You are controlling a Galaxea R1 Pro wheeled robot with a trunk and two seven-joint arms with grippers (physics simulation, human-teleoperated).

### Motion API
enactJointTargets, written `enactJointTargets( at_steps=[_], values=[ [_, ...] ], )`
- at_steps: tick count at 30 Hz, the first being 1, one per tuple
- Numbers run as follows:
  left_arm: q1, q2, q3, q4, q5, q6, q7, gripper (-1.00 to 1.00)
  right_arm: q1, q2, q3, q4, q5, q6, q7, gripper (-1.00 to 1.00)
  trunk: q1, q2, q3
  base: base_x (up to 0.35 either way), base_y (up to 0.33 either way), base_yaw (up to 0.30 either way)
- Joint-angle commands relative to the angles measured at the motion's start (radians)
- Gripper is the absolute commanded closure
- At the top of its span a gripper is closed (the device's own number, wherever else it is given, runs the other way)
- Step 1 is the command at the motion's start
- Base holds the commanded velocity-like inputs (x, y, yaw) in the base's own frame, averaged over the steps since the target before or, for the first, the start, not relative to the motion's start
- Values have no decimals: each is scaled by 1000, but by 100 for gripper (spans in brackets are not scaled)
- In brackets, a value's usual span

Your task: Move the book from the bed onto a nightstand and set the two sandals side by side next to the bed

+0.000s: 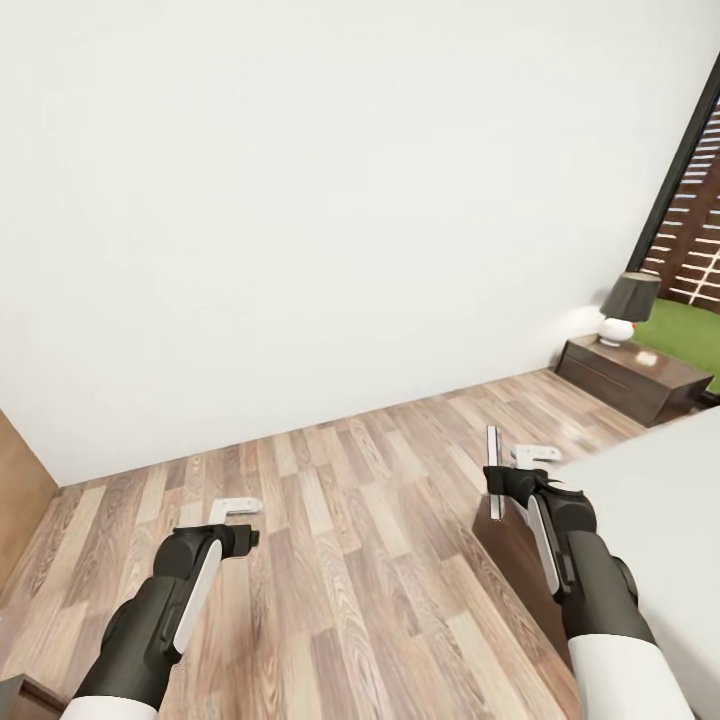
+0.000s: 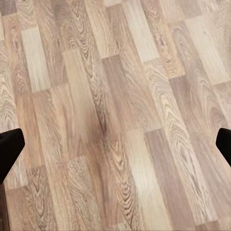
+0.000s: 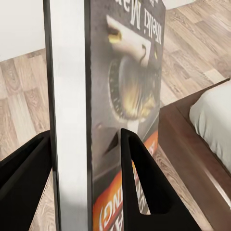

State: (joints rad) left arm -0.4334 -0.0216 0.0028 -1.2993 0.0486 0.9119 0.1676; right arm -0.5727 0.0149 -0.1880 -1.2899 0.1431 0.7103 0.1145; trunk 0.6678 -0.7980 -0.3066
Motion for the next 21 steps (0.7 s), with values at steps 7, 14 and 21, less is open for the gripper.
enactJointTargets(
  at_steps=[7, 14, 21],
  values=[
    [-1, -1, 0, -1, 5, 3, 4, -100, -1, 3, -2, -1, 12, 4, 10, 100, 1, -1, -1, 314, 143, -54],
    [-1, -1, -1, 0, 3, 2, 7, -100, -1, 3, -1, -1, 12, 4, 10, 100, 1, -1, -1, 323, 106, -223],
    [-1, -1, -2, 0, 4, 2, 7, -100, -1, 3, -4, -3, 11, 5, 10, 100, 1, -1, -1, 324, 108, -249]
  ],
)
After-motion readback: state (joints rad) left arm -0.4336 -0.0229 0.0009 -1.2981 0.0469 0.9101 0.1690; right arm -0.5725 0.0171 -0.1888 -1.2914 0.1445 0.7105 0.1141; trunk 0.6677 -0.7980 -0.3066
